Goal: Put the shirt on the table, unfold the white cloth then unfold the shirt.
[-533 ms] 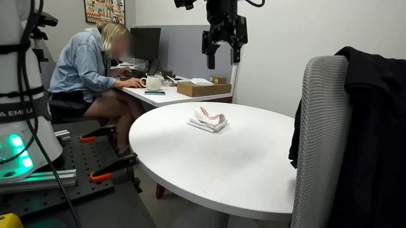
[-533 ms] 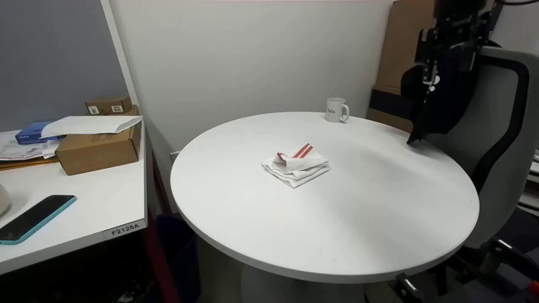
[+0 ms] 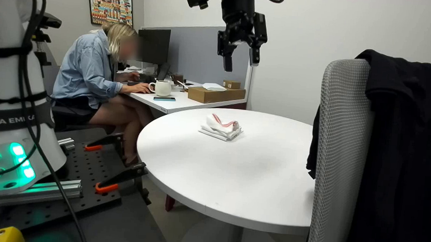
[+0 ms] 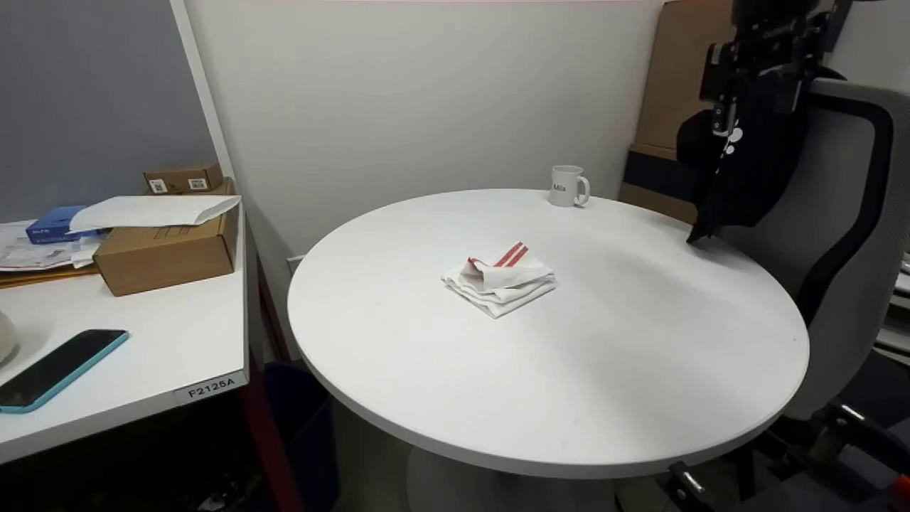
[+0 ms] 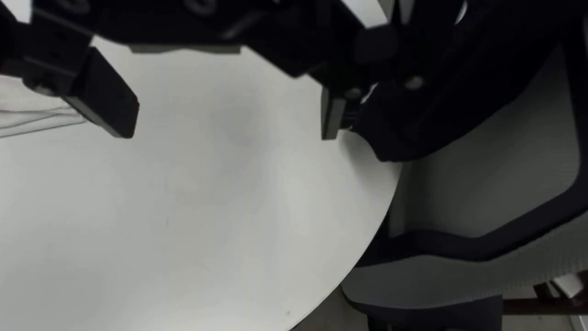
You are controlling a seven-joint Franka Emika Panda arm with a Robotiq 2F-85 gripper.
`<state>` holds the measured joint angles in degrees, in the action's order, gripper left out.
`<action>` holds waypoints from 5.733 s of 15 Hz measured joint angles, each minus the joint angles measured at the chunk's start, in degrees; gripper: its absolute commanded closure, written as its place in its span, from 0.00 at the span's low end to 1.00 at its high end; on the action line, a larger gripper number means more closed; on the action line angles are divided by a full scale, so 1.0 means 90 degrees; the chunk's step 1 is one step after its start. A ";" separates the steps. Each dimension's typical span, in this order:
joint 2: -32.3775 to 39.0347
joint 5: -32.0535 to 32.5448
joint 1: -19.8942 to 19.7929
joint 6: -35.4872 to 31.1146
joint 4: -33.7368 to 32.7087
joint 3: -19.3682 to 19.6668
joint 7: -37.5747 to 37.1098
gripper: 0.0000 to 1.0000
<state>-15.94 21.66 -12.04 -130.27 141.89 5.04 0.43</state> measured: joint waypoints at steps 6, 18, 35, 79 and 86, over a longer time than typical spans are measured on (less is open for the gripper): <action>0.0023 0.1141 -0.0397 -0.0392 -0.1151 0.0065 -0.0640 0.00; 0.2758 -0.1101 -0.0448 -0.0083 -0.4159 0.0881 0.1202 0.00; 0.4209 -0.1222 -0.0887 0.1696 -0.6032 0.1085 0.1241 0.00; 0.1706 -0.1908 -0.0439 0.3178 -0.7132 0.0646 0.1799 0.97; 0.1024 -0.1908 -0.0048 0.3280 -0.7079 0.0156 0.2032 0.97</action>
<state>-6.73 4.50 -12.48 -100.75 78.17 6.44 18.72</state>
